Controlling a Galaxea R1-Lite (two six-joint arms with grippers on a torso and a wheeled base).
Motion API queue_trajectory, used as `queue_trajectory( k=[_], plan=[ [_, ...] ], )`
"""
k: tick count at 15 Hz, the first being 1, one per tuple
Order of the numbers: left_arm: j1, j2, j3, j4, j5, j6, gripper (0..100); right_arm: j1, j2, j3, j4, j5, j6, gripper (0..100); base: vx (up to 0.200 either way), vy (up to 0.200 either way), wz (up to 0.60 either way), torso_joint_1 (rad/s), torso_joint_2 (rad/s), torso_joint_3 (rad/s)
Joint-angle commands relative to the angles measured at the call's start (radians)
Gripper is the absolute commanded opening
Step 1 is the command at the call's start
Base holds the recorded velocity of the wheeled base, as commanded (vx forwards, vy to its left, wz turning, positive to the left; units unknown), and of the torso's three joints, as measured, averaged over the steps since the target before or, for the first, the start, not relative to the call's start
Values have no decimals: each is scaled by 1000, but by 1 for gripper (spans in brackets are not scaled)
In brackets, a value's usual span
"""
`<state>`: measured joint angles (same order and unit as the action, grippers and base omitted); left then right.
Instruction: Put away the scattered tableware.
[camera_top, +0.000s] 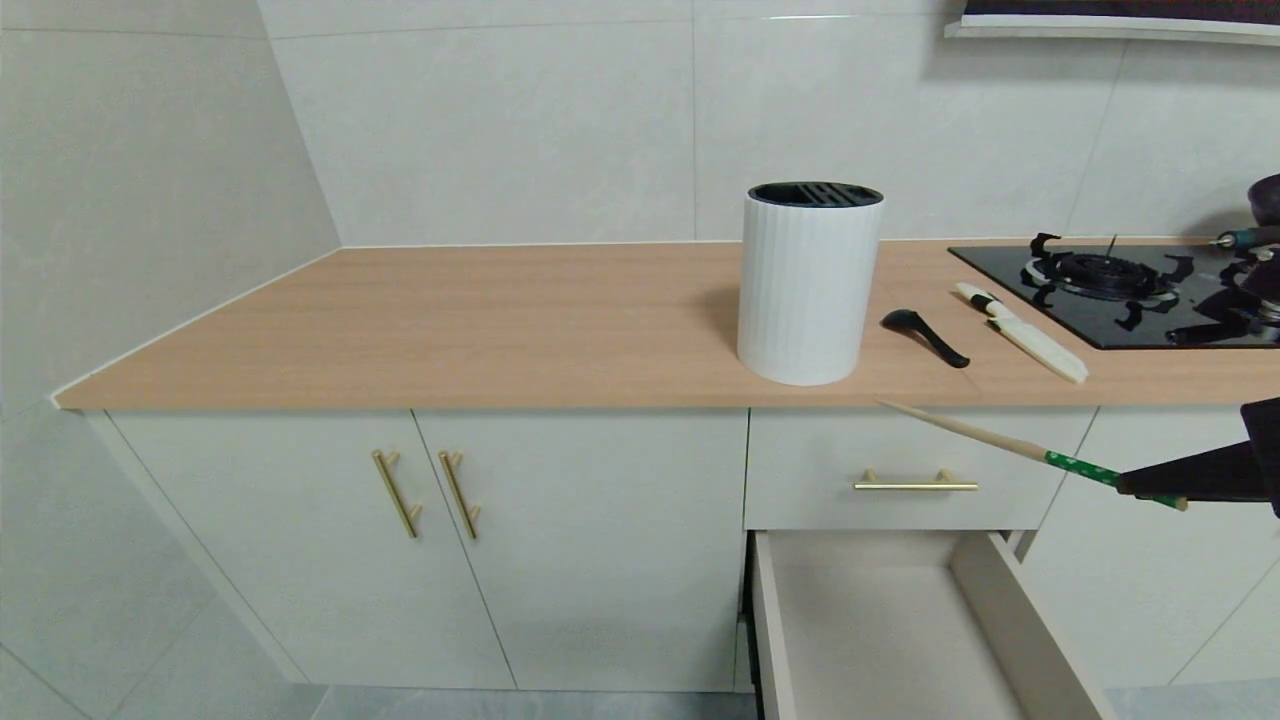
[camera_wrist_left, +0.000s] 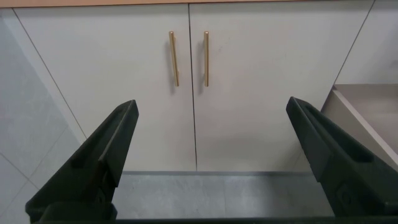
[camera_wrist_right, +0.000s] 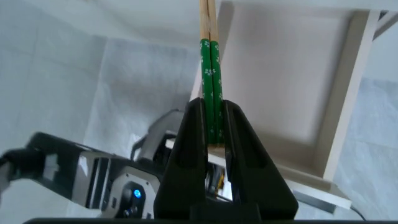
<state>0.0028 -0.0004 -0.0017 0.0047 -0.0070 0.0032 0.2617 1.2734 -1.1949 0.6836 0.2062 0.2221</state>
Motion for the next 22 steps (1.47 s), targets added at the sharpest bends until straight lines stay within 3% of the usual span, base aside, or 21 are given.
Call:
queue_trajectory(
  k=[1,6,18,22],
  plan=[
    [0,0,0,0,1,0,100,1,44,5,-1,-1,0,0,0,0,0,0,0,0],
    [0,0,0,0,1,0,100,4,73,14,-4,-1,-3,0,0,0,0,-35,94,60],
    [0,0,0,0,1,0,100,36,136,34,-7,-1,-3,0,0,0,0,-128,435,298],
    [0,0,0,0,1,0,100,36,139,34,-7,-1,-3,0,0,0,0,-18,97,70]
  ],
)
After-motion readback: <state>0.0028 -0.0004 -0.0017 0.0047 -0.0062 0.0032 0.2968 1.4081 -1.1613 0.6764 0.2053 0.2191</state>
